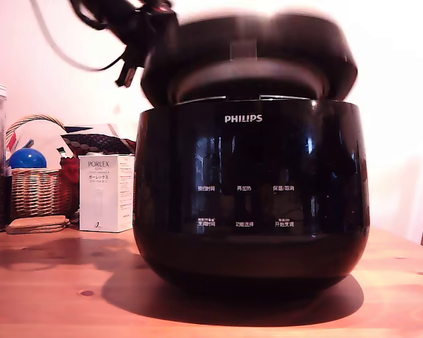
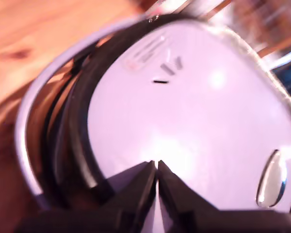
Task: Close the rice cooker by pressing the lid down with medium force
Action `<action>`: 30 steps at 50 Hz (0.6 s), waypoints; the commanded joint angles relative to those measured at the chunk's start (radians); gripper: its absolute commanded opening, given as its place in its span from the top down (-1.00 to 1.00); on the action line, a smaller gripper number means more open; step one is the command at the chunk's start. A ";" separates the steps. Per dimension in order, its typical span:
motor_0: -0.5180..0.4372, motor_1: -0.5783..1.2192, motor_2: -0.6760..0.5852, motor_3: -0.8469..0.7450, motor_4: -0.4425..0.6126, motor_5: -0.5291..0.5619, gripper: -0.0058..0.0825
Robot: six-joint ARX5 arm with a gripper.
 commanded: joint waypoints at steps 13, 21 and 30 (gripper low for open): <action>-0.076 -0.054 -0.008 0.005 -0.203 0.020 0.92; -0.076 -0.059 -0.008 0.024 -0.225 0.020 0.92; -0.076 -0.061 -0.008 0.050 -0.227 0.023 0.92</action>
